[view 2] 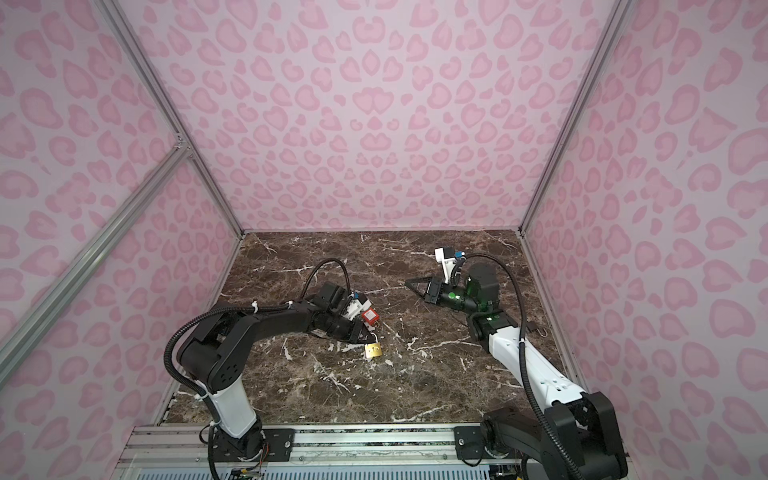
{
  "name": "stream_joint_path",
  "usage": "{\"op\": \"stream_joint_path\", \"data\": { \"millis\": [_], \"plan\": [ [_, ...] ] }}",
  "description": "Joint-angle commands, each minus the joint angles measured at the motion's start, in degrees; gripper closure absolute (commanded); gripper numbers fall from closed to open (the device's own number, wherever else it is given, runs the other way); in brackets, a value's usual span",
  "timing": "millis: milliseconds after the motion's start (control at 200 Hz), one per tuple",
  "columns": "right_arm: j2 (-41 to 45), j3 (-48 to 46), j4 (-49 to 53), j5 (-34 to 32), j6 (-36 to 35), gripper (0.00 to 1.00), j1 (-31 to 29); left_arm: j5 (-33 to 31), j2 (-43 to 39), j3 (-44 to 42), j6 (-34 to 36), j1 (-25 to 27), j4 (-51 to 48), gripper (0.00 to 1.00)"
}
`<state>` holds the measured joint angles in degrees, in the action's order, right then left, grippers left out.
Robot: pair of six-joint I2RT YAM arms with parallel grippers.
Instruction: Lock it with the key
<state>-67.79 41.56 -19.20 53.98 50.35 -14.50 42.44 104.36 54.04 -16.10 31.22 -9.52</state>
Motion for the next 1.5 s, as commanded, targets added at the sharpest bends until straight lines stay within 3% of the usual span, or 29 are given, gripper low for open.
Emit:
{"op": "stream_joint_path", "data": {
  "millis": [0,70,100,190,720,835,930,1070,1260,1495],
  "plan": [
    [0.3,-0.1,0.5,-0.3,-0.8,1.00,0.0,0.5,0.6,0.8,1.1,0.0,0.2,0.69],
    [0.4,-0.3,0.9,-0.3,-0.9,1.00,0.0,0.4,0.8,1.0,0.9,0.0,0.3,0.65],
    [0.4,-0.2,0.9,-0.3,-1.0,1.00,0.1,0.4,1.0,1.1,0.8,0.0,0.3,0.58],
    [0.5,-0.6,1.2,-0.5,-1.2,1.00,0.1,0.5,1.3,1.3,0.5,0.1,0.6,0.53],
    [1.2,-1.8,2.2,-0.9,-2.4,1.00,0.2,0.5,2.4,3.5,-0.2,0.3,0.0,0.45],
    [1.4,-1.5,6.2,-2.5,-6.1,1.00,0.1,-0.7,1.2,3.0,-0.6,0.3,0.1,0.45],
    [2.9,-0.2,17.7,-10.7,-17.9,1.00,-1.6,-1.6,-0.5,2.6,-1.4,0.2,0.3,0.45],
    [6.7,-1.8,25.9,-32.5,-39.1,1.00,-12.2,-3.7,-5.1,1.5,-3.3,-0.4,0.5,0.45],
    [9.5,-10.6,16.9,-50.5,-55.9,1.00,-25.5,-6.9,-15.4,-0.8,-6.7,-4.2,0.3,0.44],
    [4.5,-16.7,5.9,-62.3,-65.8,1.00,-36.0,-7.6,-24.3,-3.5,-8.5,-8.0,-0.6,0.44]
  ]
}}
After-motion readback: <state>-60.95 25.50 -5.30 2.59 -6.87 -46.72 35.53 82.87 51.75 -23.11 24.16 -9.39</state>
